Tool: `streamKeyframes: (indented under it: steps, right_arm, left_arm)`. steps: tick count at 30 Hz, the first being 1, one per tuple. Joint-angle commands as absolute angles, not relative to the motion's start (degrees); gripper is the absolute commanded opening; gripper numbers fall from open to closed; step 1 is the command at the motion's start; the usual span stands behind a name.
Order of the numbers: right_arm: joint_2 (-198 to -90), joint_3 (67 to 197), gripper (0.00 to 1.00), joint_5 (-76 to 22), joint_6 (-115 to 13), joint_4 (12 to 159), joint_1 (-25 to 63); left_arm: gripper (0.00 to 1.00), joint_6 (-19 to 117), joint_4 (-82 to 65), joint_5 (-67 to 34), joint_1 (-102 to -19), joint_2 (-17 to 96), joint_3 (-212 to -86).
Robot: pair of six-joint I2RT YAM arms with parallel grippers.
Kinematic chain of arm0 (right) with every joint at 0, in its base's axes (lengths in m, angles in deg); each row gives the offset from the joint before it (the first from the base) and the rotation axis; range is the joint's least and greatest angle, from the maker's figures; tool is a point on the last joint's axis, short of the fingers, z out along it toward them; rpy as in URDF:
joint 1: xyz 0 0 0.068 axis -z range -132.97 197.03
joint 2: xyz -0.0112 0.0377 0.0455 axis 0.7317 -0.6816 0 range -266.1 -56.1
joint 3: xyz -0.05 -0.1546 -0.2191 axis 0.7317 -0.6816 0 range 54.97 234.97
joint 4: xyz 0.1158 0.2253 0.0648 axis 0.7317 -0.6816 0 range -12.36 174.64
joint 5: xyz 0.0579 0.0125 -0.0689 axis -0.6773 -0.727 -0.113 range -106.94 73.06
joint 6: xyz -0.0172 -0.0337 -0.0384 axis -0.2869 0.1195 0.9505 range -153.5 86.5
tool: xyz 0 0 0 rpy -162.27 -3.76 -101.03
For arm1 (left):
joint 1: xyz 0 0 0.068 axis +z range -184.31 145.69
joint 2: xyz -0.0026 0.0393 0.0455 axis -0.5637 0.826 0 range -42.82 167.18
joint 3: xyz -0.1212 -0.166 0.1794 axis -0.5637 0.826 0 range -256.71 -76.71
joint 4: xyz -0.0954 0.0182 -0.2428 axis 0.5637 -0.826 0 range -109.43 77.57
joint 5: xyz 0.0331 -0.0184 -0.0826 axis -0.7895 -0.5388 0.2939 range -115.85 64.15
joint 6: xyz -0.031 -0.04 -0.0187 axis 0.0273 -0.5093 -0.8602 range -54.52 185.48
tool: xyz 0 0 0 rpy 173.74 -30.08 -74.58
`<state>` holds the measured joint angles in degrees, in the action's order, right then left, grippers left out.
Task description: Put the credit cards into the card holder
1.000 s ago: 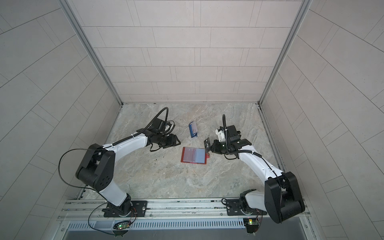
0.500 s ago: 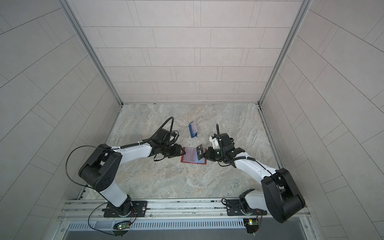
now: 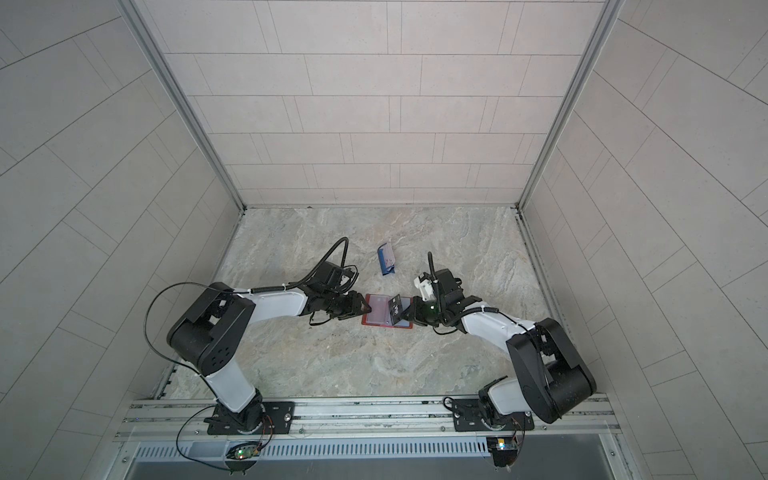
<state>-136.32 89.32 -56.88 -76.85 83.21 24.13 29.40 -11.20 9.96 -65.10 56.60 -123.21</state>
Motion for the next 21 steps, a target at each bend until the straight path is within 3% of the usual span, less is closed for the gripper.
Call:
streamKeyframes:
  steps: [1, 21]
  right_arm:
    - [-136.6, 88.9, 0.0, -57.2, -77.7, 84.7, 23.8]
    - [-140.3, 88.2, 0.0, -57.3, -77.3, 88.9, 23.7]
  left_arm:
    - [0.45, 28.6, -9.8, 11.1, -65.6, 56.7, -121.7]
    - [0.33, 26.4, -8.2, 10.3, -67.3, 56.0, -118.2]
